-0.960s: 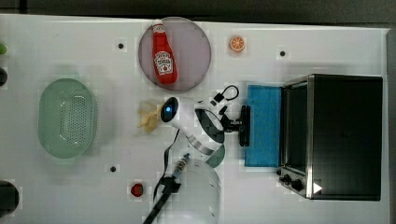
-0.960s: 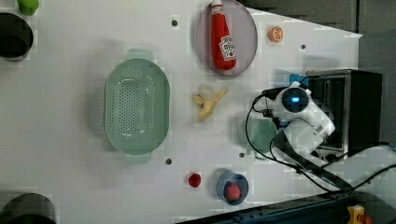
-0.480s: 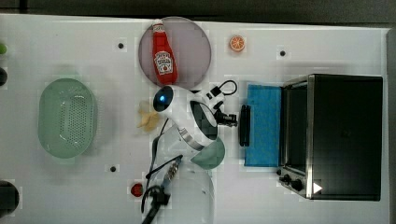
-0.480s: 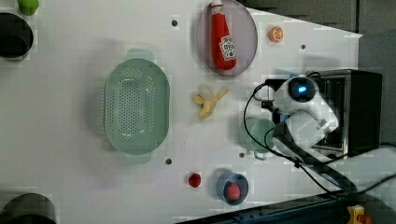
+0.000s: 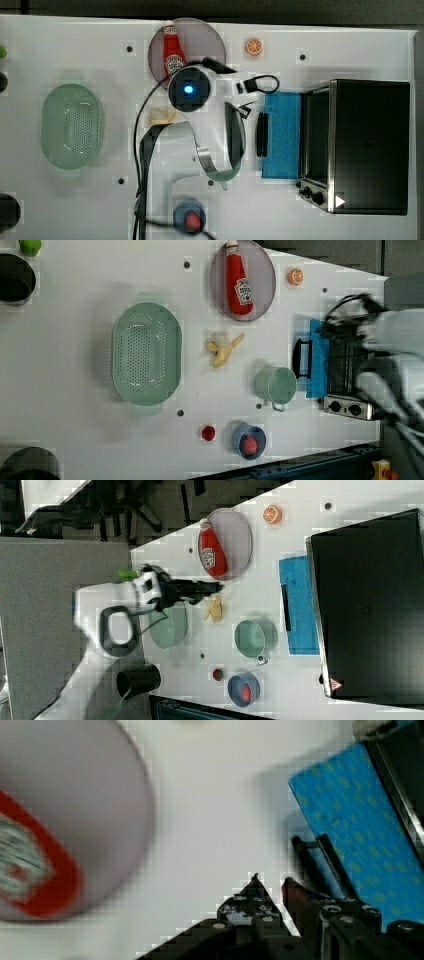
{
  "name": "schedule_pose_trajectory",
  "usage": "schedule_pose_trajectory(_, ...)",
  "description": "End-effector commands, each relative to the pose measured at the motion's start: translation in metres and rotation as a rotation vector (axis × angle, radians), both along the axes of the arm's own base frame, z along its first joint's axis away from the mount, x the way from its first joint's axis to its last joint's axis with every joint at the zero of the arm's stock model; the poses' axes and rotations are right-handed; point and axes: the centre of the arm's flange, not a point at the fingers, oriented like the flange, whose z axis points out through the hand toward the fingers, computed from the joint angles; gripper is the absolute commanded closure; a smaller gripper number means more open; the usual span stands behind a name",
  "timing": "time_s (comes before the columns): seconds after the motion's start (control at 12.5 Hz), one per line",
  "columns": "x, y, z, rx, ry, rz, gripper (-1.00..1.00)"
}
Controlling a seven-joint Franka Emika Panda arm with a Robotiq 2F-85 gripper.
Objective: Flap open oven.
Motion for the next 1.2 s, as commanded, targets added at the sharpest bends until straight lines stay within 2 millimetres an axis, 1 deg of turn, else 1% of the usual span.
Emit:
schedule_pose_trajectory(0.08, -0.008, -0.042, 0.047, 0.12, -0.048, -0.217, 0.65)
schedule_pose_trajectory(0.24, -0.022, -0.046, 0.087, 0.193, -0.031, -0.269, 0.65)
schedule_pose_trajectory(0.4, -0.037, -0.045, 0.134, 0.216, -0.006, -0.273, 0.65)
schedule_pose_trajectory(0.48, -0.047, -0.047, 0.153, 0.222, 0.024, -0.279, 0.65)
schedule_pose_trajectory(0.64, -0.063, -0.051, 0.187, 0.232, 0.062, -0.304, 0.65)
schedule_pose_trajectory(0.72, -0.07, -0.053, 0.2, 0.235, 0.076, -0.344, 0.65)
schedule_pose_trajectory(0.8, -0.075, -0.054, 0.209, 0.237, 0.079, -0.38, 0.65)
schedule_pose_trajectory(0.96, -0.078, -0.053, 0.218, 0.242, 0.061, -0.378, 0.65)
schedule_pose_trajectory(1.2, -0.079, -0.052, 0.218, 0.242, 0.061, -0.377, 0.65)
